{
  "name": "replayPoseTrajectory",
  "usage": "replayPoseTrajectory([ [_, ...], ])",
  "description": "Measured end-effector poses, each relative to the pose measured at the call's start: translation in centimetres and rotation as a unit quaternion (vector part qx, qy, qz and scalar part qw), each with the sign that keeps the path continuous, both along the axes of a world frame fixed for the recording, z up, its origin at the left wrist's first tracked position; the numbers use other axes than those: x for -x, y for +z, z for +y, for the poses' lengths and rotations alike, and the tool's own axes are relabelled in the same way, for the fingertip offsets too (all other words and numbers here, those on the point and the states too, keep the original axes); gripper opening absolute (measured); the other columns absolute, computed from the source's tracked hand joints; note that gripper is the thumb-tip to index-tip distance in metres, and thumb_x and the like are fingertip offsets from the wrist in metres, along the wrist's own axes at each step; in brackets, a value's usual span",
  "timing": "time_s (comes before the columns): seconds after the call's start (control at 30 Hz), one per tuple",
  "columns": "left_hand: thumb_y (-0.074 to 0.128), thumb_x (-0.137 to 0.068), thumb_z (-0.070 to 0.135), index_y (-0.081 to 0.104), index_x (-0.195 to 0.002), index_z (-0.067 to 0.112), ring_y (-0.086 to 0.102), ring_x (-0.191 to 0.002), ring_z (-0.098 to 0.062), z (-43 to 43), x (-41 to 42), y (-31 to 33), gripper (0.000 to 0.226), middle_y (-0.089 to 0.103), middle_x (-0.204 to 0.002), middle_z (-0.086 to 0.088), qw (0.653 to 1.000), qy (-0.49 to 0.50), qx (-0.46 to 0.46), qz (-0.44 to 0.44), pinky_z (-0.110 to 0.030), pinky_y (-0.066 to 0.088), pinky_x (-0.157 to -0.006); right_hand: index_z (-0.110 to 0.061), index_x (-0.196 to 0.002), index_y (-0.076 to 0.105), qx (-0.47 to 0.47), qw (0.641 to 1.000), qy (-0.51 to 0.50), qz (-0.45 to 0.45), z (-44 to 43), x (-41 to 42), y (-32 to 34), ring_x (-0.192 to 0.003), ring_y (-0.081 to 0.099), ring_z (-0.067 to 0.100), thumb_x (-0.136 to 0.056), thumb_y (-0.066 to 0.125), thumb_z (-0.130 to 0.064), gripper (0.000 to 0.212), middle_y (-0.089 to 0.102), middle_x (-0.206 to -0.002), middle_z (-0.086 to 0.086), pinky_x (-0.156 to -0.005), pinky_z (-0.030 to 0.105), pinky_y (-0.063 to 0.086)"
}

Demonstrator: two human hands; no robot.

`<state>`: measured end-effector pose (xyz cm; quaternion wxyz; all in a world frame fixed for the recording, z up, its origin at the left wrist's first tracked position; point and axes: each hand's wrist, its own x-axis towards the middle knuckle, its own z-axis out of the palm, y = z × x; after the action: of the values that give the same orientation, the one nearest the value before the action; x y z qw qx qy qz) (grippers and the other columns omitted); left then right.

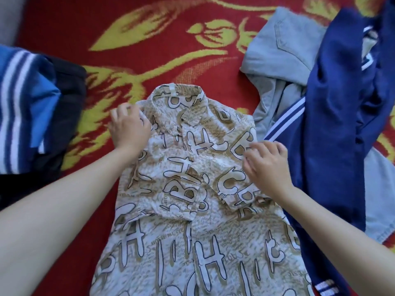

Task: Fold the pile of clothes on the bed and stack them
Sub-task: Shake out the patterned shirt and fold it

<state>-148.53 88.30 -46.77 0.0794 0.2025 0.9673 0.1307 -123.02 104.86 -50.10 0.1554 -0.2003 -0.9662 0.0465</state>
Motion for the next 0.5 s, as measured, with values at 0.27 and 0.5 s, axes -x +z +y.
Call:
replayPoseTrajectory([
  [0.27, 0.057, -0.086, 0.011, 0.064, -0.103, 0.005, 0.057, -0.099, -0.033, -2.5, 3.5, -2.8, 0.02, 0.065, -0.108, -0.015, 0.988, 0.063, 0.026, -0.142, -0.031, 0.038, -0.072, -0.029, -0.149, 0.009, 0.036, 0.92, 0.04, -0.389, 2.9, 9.7, 0.6, -0.144, -0.005, 0.032, -0.098, 0.034, -0.043, 0.059, -0.005, -0.157, 0.012, -0.113, 0.052, 0.008],
  [0.5, 0.046, -0.082, -0.001, 0.062, -0.072, -0.001, 0.065, -0.071, -0.032, -6.5, 8.9, -5.8, 0.019, 0.068, -0.064, -0.015, 0.927, 0.311, -0.129, -0.165, -0.033, 0.05, -0.057, -0.032, -0.145, 0.019, 0.022, 0.894, -0.065, -0.443, 5.3, 7.5, -1.6, -0.142, 0.006, 0.036, -0.098, 0.022, -0.049, 0.05, 0.006, -0.156, 0.011, -0.108, 0.055, 0.018],
])
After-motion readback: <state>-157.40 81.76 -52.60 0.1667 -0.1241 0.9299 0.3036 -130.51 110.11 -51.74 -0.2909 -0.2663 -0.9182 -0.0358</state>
